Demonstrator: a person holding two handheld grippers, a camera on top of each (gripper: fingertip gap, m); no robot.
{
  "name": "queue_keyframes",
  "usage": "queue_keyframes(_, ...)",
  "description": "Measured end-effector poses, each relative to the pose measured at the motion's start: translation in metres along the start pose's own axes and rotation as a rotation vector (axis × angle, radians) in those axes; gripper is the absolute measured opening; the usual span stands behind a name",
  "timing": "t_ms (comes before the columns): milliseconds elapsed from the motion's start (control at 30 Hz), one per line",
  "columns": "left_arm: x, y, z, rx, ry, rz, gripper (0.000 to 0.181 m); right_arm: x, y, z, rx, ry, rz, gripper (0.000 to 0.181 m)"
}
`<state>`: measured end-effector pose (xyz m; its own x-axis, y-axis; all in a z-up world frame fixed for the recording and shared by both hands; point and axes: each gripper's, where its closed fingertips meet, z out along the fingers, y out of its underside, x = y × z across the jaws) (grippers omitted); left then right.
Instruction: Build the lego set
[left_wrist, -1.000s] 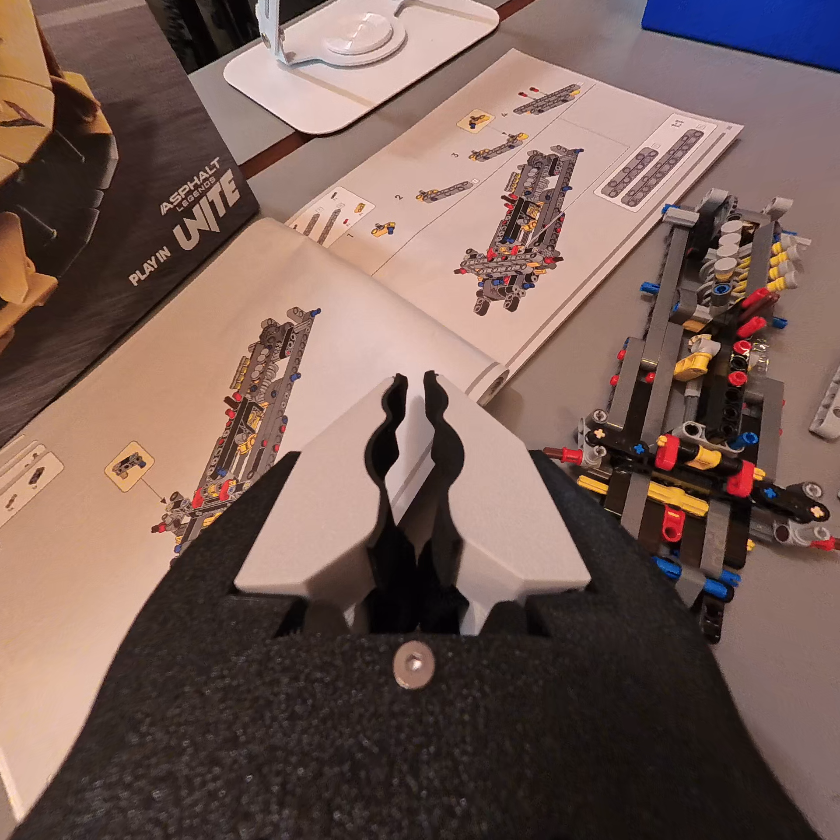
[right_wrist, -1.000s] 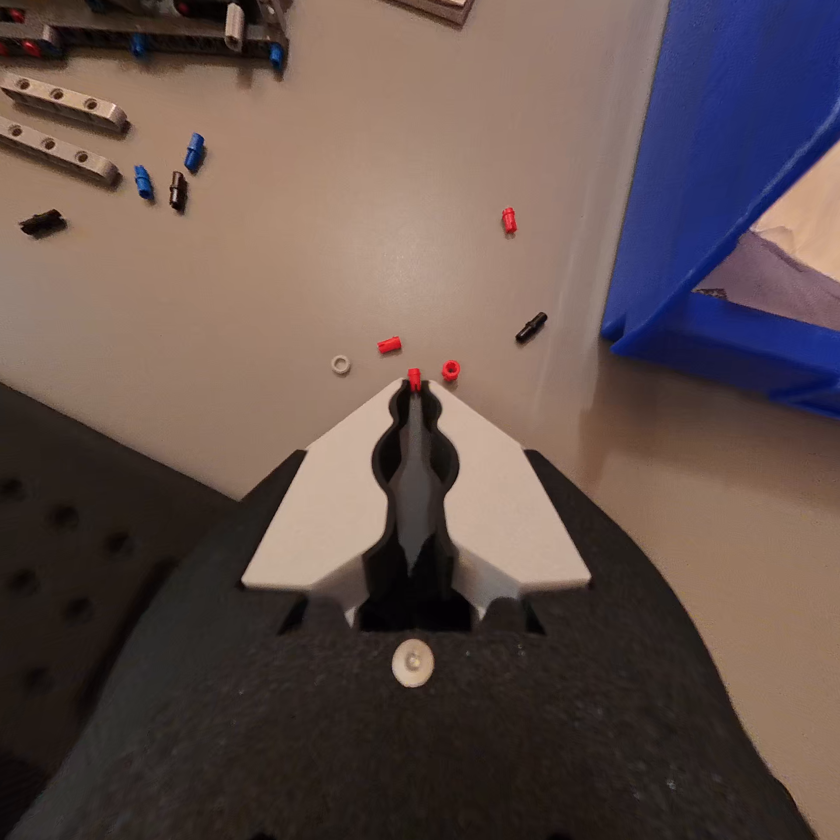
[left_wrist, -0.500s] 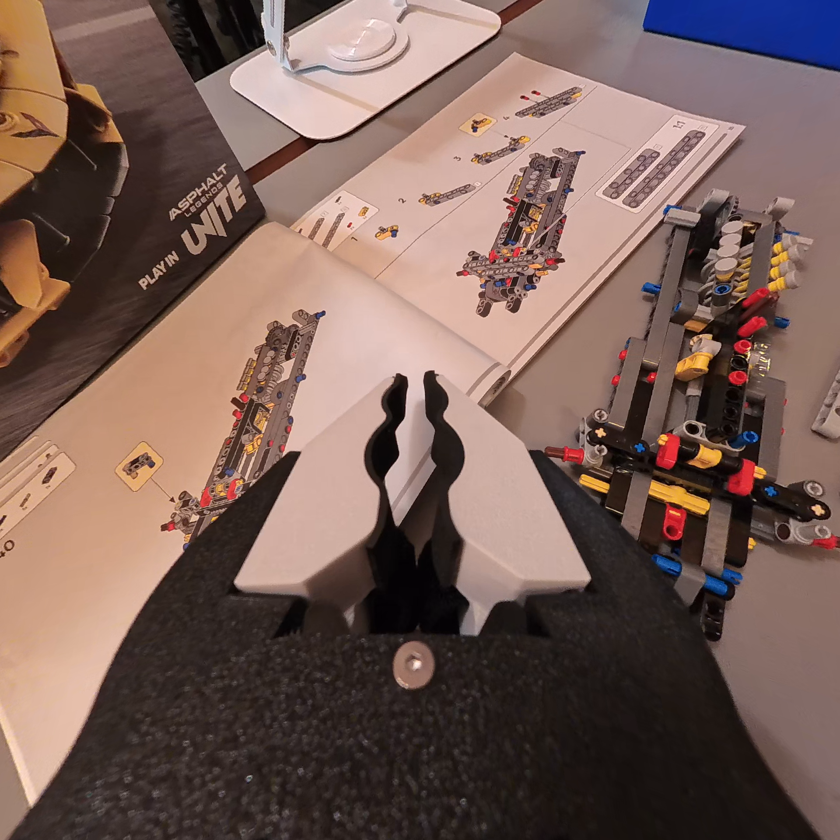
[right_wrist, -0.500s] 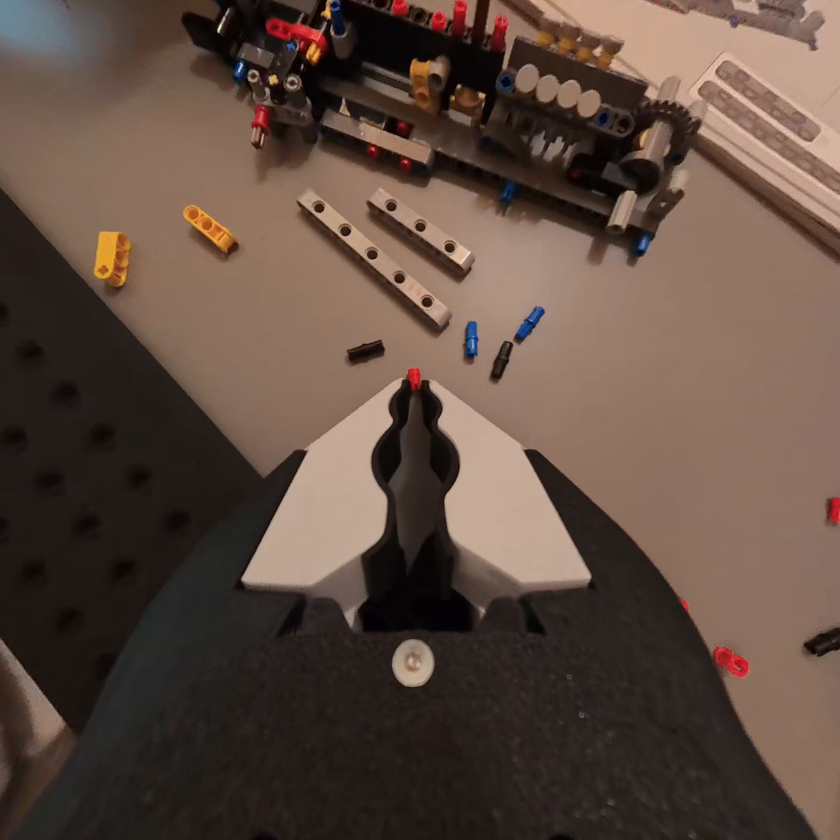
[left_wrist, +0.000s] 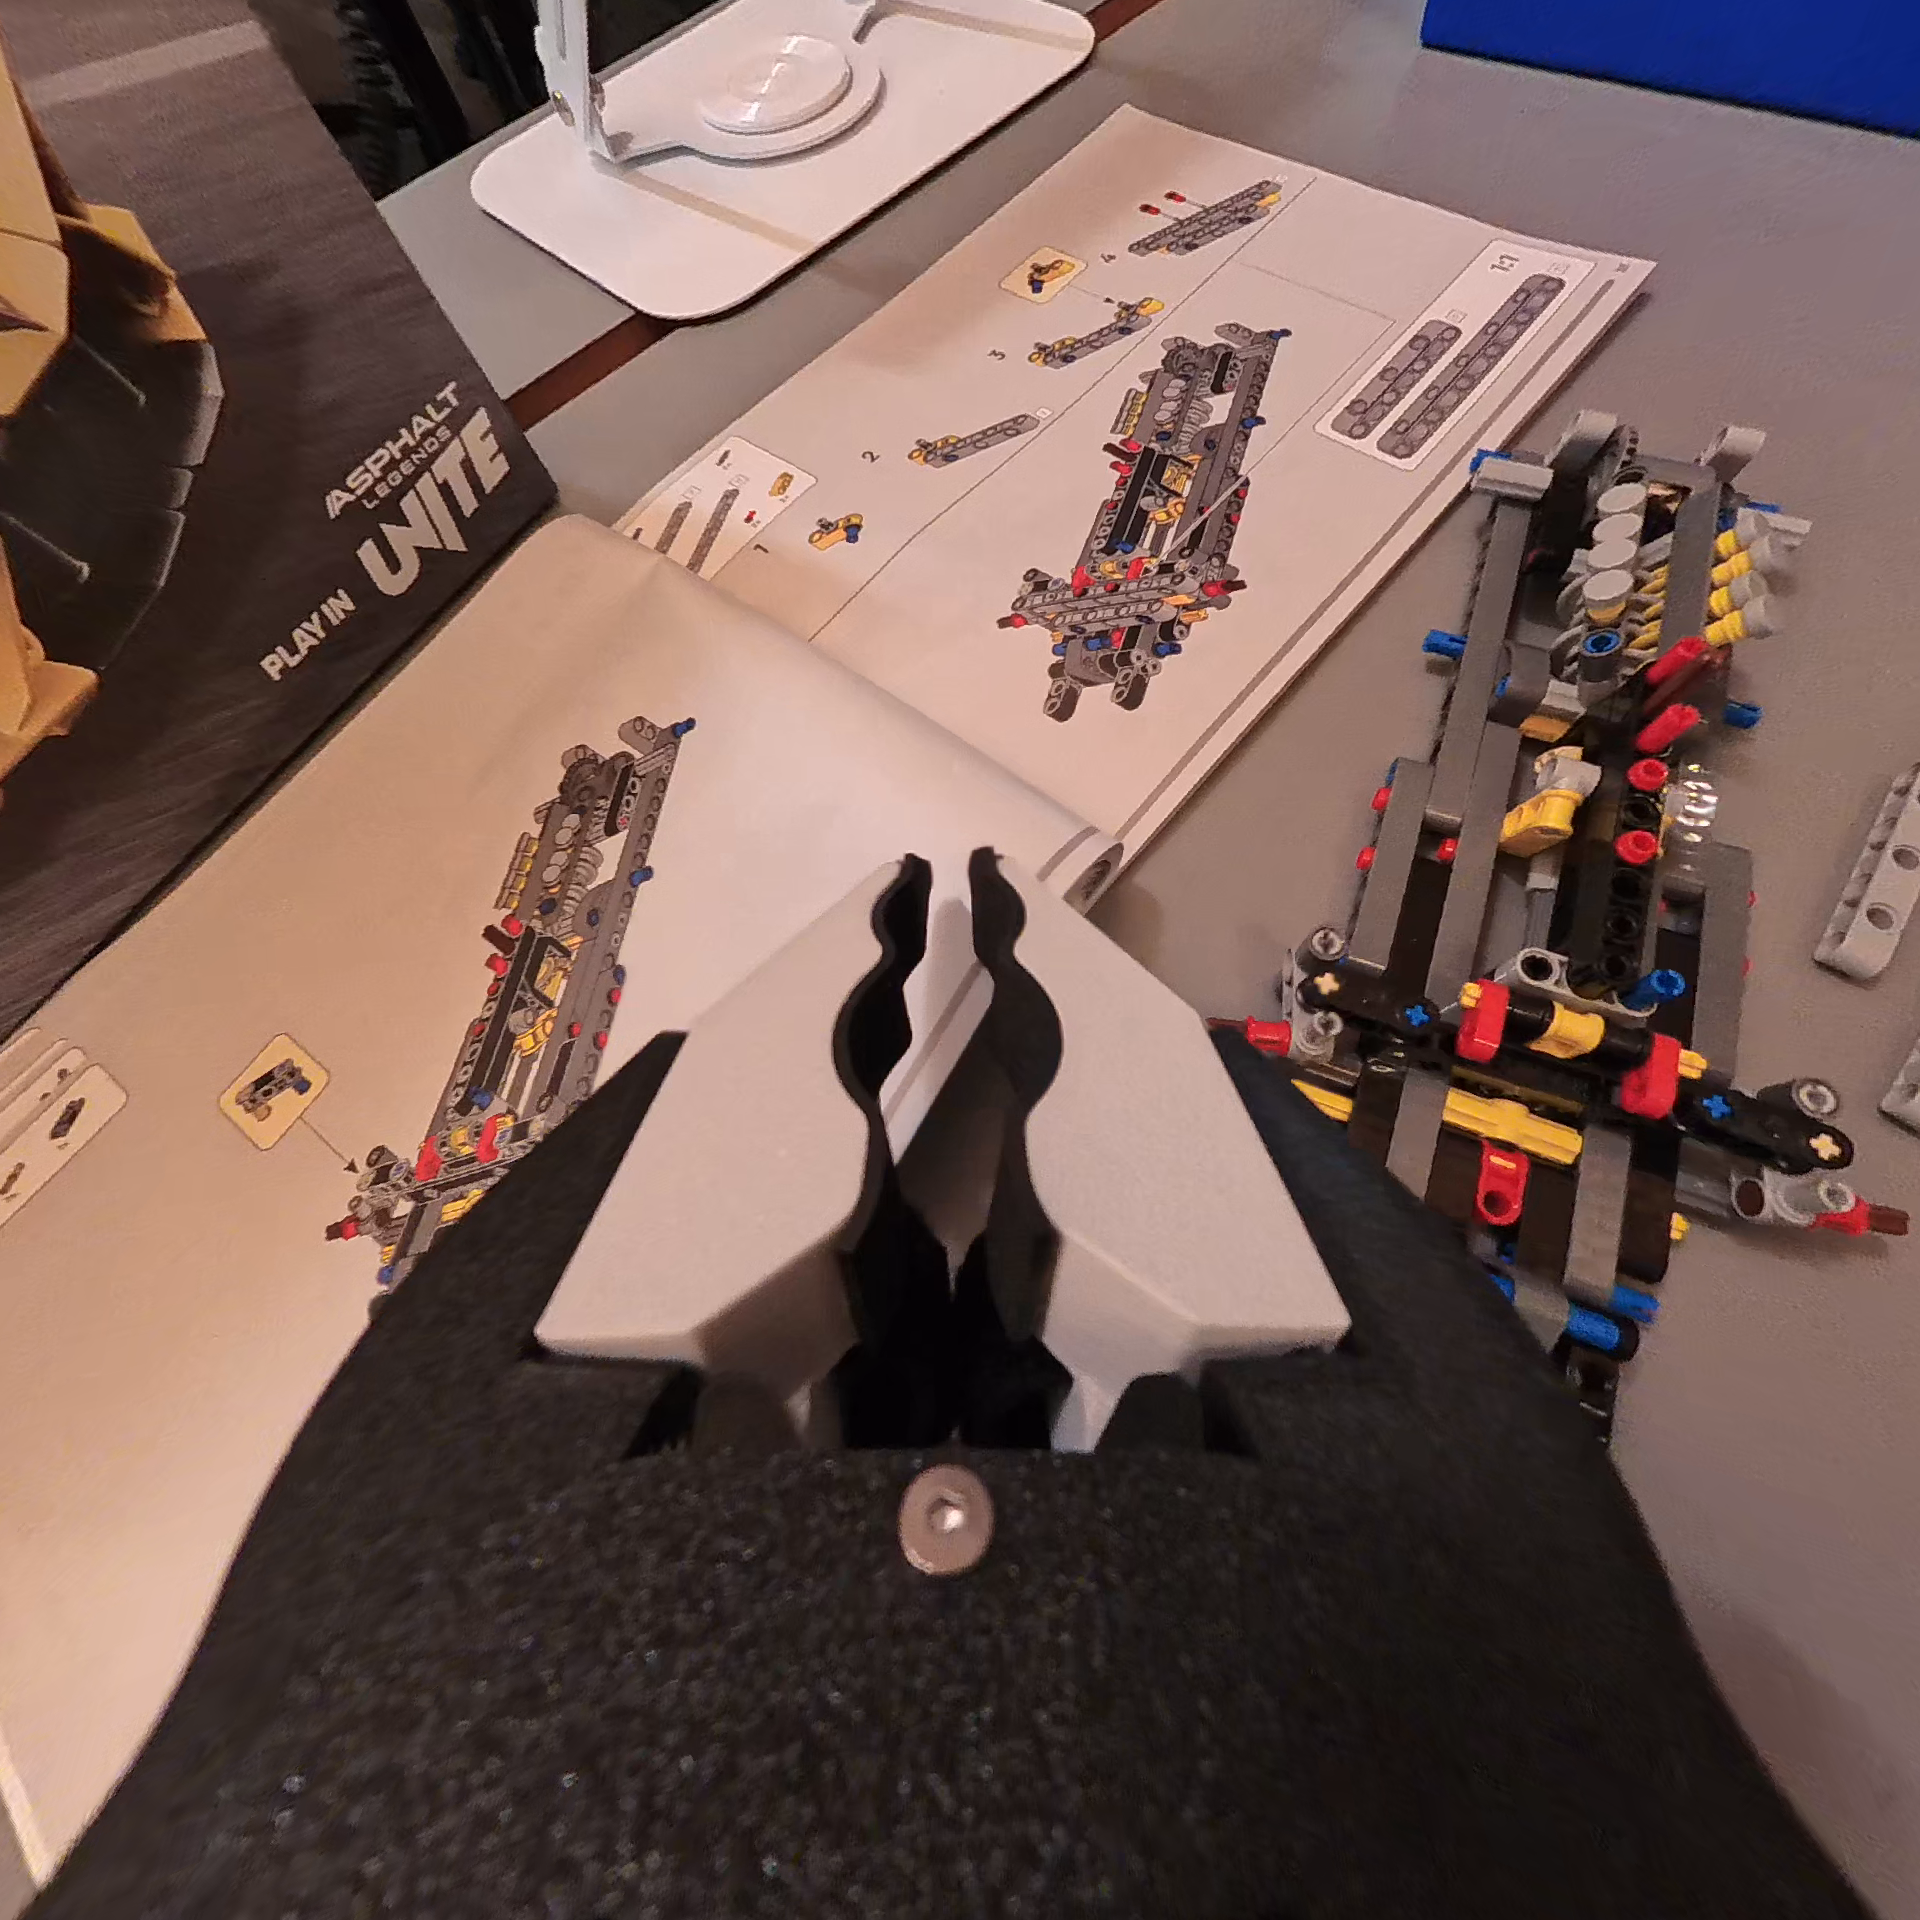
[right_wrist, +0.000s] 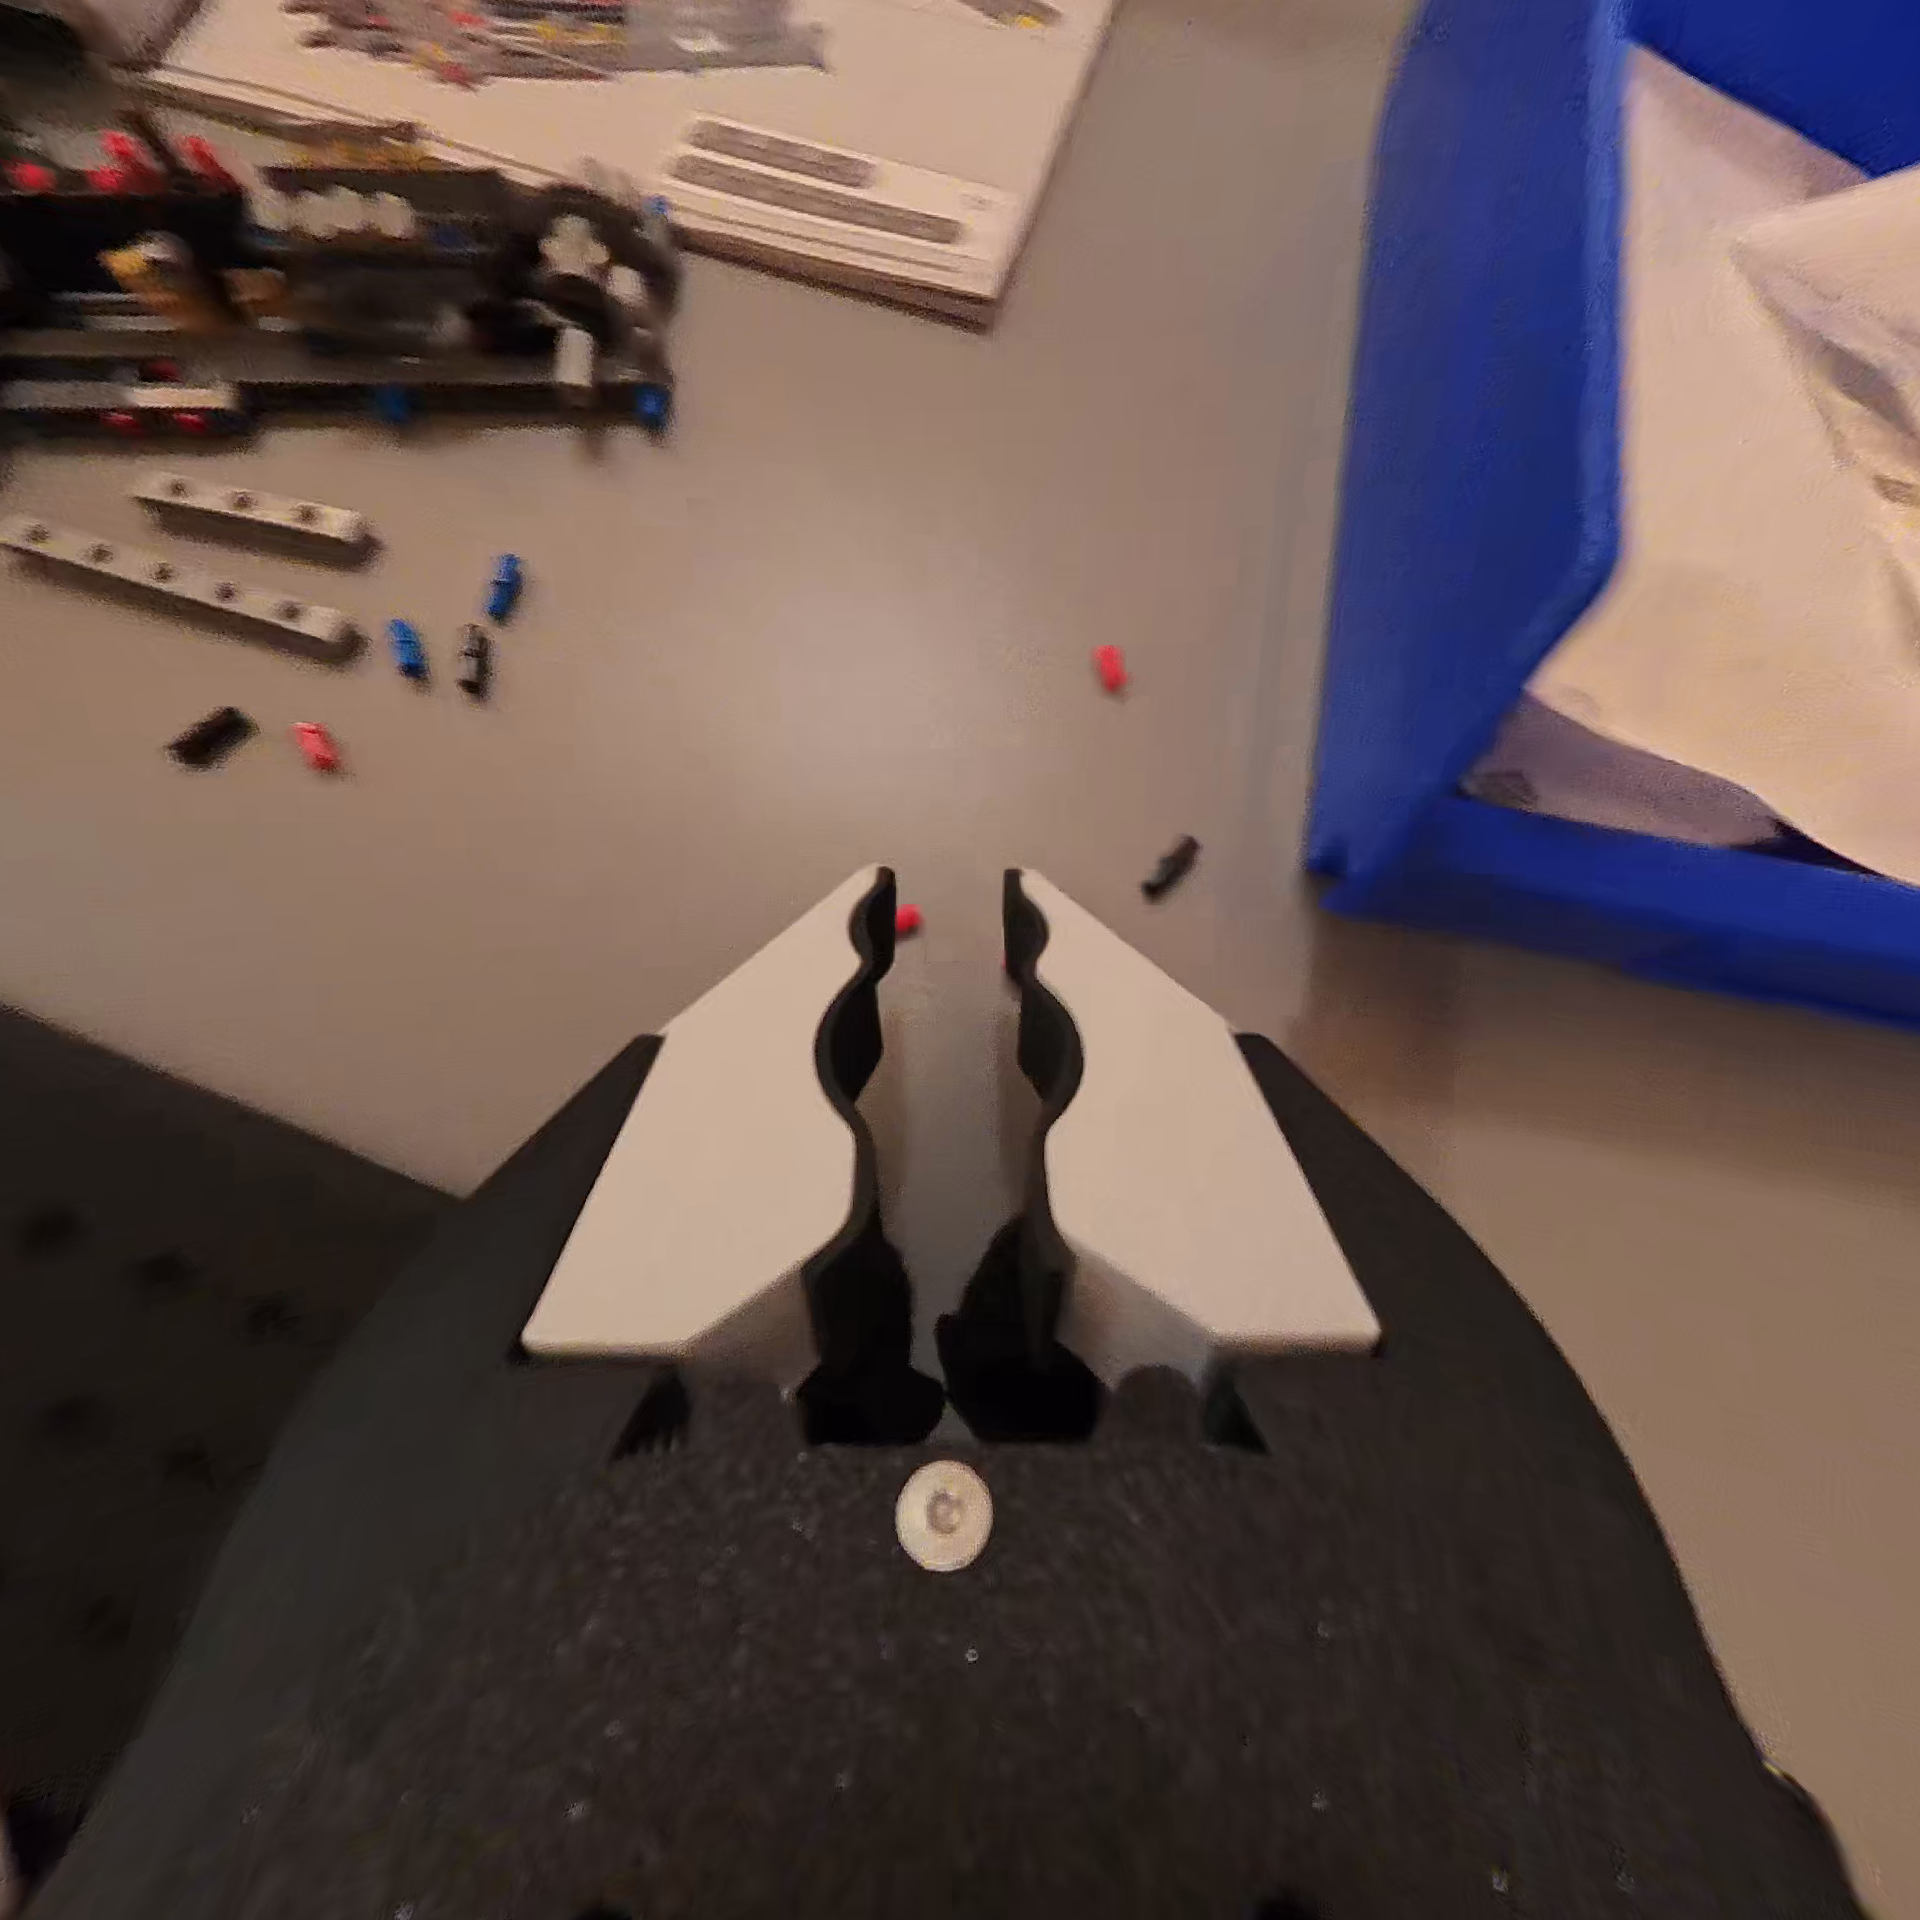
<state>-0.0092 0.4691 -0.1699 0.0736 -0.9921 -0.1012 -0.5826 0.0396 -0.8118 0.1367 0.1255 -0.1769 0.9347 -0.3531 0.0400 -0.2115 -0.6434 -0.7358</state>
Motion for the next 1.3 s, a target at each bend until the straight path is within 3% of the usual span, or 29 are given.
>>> queue_keyframes(133,0.000,0.002,0.001,-0.008,-0.015,0.026,0.007,0.020,0.015,0.004,-0.048,0.088,-0.074,0.014)
queue_keyframes(333,0.000,0.001,0.001,0.000,-0.007,0.005,0.007,0.013,0.025,0.015,-0.065,0.030,-0.047,0.006)
queue_keyframes(767,0.002,0.000,0.001,0.002,-0.005,0.014,0.007,0.021,0.024,0.016,-0.032,0.021,0.012,0.005)
queue_keyframes(967,0.001,0.000,0.001,0.000,-0.009,0.015,0.007,0.009,0.009,0.018,0.002,0.001,-0.014,0.005)
queue_keyframes(1300,0.003,-0.002,-0.001,0.005,-0.006,0.025,0.007,0.020,0.019,0.023,0.004,0.005,0.047,0.006)
